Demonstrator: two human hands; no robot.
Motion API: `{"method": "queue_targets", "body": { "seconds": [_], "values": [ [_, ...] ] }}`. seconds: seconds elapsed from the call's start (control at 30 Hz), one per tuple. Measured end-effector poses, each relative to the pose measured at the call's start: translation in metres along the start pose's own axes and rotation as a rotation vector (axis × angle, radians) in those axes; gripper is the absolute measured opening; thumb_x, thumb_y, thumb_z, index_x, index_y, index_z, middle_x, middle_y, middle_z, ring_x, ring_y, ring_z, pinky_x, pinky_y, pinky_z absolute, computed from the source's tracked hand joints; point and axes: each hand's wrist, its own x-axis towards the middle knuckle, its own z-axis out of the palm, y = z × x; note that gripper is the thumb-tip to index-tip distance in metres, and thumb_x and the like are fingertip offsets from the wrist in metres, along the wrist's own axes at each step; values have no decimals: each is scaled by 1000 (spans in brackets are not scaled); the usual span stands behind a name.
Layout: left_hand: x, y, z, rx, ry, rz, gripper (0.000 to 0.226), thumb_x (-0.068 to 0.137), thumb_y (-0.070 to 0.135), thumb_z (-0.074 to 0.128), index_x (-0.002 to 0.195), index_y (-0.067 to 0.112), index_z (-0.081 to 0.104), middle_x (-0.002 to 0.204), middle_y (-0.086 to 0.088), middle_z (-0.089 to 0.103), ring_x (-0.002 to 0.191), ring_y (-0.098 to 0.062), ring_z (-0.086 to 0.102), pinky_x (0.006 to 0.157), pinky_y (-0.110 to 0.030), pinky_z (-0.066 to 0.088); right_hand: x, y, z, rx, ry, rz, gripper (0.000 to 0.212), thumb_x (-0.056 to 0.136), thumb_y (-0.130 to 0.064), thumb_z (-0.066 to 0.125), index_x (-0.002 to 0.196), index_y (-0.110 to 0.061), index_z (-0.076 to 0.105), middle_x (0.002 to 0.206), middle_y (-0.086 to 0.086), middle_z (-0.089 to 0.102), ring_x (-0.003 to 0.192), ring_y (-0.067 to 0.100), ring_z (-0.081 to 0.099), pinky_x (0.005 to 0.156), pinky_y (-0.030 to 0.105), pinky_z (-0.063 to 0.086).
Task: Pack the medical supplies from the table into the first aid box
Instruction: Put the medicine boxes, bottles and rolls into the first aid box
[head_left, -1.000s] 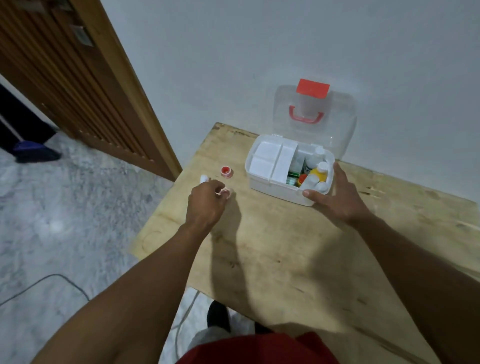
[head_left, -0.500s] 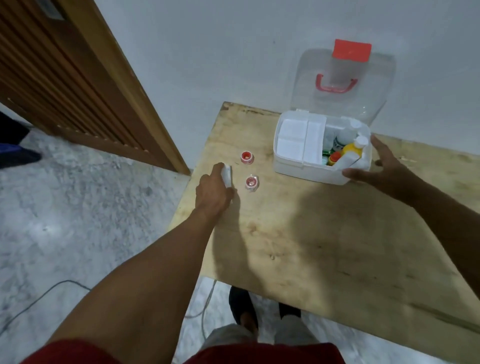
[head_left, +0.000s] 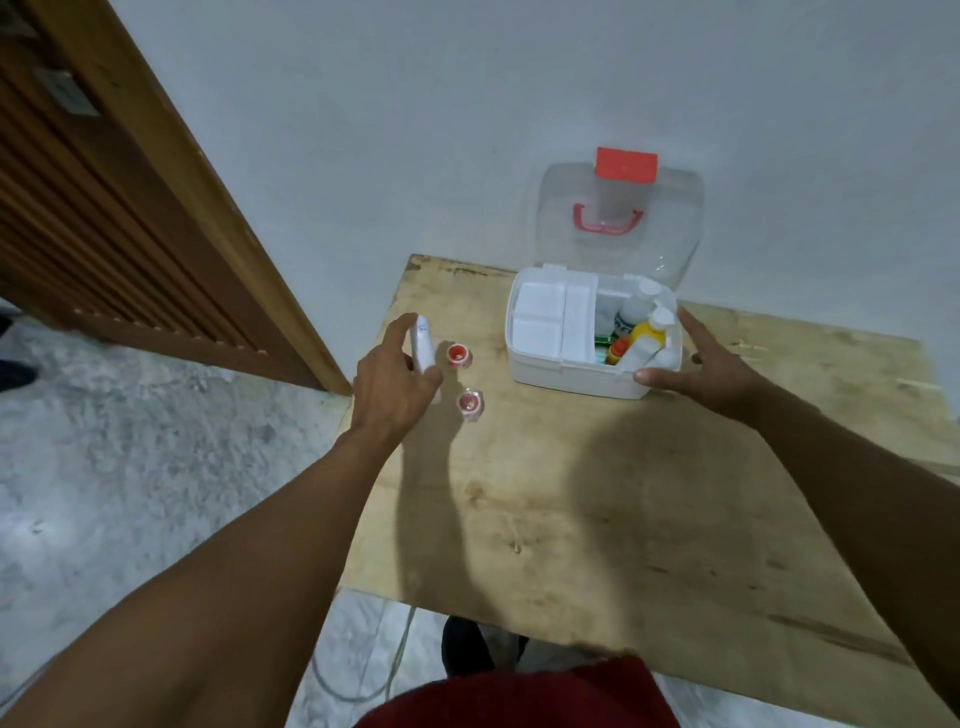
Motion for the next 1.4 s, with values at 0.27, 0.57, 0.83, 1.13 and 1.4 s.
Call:
{"method": "queue_targets", "body": {
  "seconds": [0.27,0.57,0.83,1.13,1.4],
  "values": [
    [35,94,38,-74,-140,36,67,78,22,64,141,28,43,80,0,66,86,-21,61,73,-27,44,0,6,-3,66,-17,-8,106,65,-41,87,150,-43,23,134,-21,46,123,7,46,100,26,35],
    [56,143,89,64,-364,67,69,77,18,69,140,26,45,118,-10,64,98,-30,64,85,-36,55,-1,8,-3,31,-29,-96,100,70,-42,85,147,-50,22,138,-21,50,124,13,54,109,40,42],
    [67,138,101,199,-454,14,61,83,21,72,139,23,48,132,-9,58,115,-26,56,87,-29,47,-1,9,-4,24,0,-79,101,72,-41,84,149,-45,19,131,-14,53,121,18,56,105,42,45],
    [75,137,109,157,-435,-44,63,75,20,82,133,23,56,116,-12,67,109,-27,61,95,-38,49,-1,9,-3,34,25,-132,97,69,-43,84,142,-53,21,133,-16,53,117,12,57,101,42,48],
    [77,138,111,236,-391,19,58,87,18,71,141,18,52,140,-9,54,126,-26,51,103,-32,40,-1,9,-3,13,30,-135,98,75,-31,84,149,-39,21,128,-14,51,112,12,55,99,36,47]
  ]
}}
